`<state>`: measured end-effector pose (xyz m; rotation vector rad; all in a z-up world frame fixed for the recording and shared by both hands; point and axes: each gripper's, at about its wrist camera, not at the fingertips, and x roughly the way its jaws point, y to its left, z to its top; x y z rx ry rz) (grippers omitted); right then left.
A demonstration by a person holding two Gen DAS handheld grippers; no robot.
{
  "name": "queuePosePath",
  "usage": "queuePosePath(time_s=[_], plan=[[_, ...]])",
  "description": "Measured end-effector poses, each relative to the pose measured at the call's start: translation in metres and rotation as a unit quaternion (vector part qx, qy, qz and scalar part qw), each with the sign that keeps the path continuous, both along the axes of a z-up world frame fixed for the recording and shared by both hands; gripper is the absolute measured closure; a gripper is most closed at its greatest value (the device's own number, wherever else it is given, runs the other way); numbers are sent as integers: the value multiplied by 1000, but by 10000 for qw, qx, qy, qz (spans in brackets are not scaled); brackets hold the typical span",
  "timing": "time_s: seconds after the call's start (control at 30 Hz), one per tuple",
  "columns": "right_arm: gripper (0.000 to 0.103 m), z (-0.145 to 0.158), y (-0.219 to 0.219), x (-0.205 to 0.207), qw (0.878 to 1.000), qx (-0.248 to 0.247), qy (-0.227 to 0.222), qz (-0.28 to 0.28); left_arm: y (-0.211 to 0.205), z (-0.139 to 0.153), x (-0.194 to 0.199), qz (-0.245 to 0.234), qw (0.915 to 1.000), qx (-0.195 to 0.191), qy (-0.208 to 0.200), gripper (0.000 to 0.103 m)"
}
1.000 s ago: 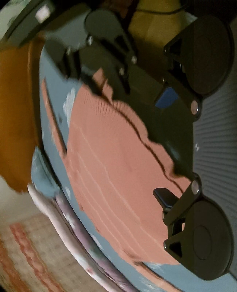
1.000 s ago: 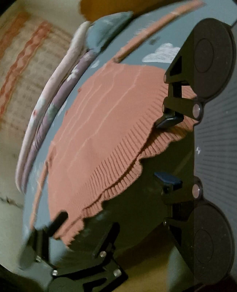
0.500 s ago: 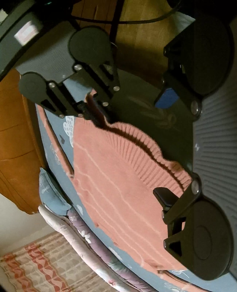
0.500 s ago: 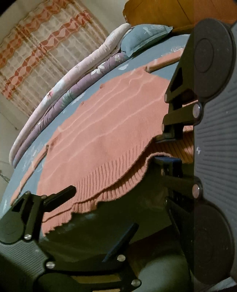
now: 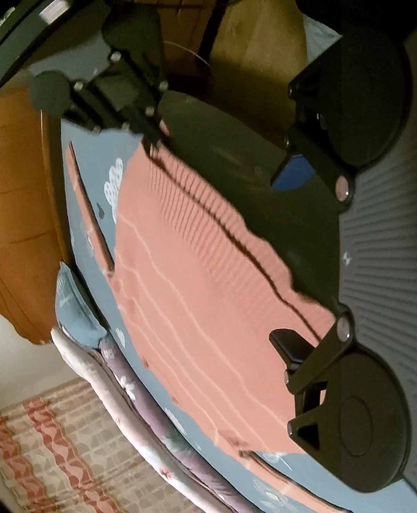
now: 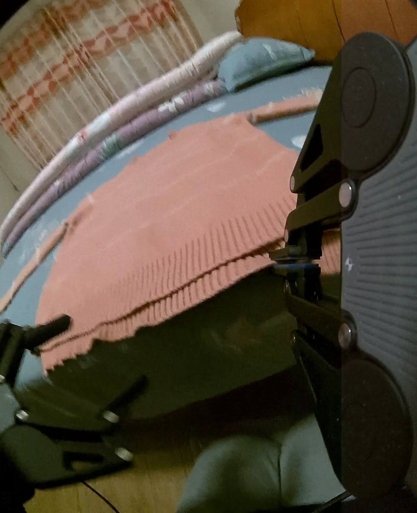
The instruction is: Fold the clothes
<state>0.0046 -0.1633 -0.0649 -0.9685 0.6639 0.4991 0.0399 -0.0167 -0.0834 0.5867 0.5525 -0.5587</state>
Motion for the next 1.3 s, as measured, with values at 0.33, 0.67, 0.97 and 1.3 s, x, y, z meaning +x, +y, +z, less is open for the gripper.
queuePosePath(time_s=[0.33, 0.67, 0.97, 1.3], plan=[[99, -2, 0, -10, 9995, 152, 282, -48, 25, -2, 2, 250, 9994, 219, -4, 10], [93, 23, 22, 0, 9960, 870, -174, 83, 55, -6, 11, 718, 9969, 260, 176, 26], [77, 33, 85, 47, 9843, 1668, -274, 506, 56, -7, -1, 499, 9891, 1313, -443, 49], [72, 17, 133, 67, 9795, 1757, 174, 972, 48, -28, -7, -70, 9559, 2761, -1003, 56]])
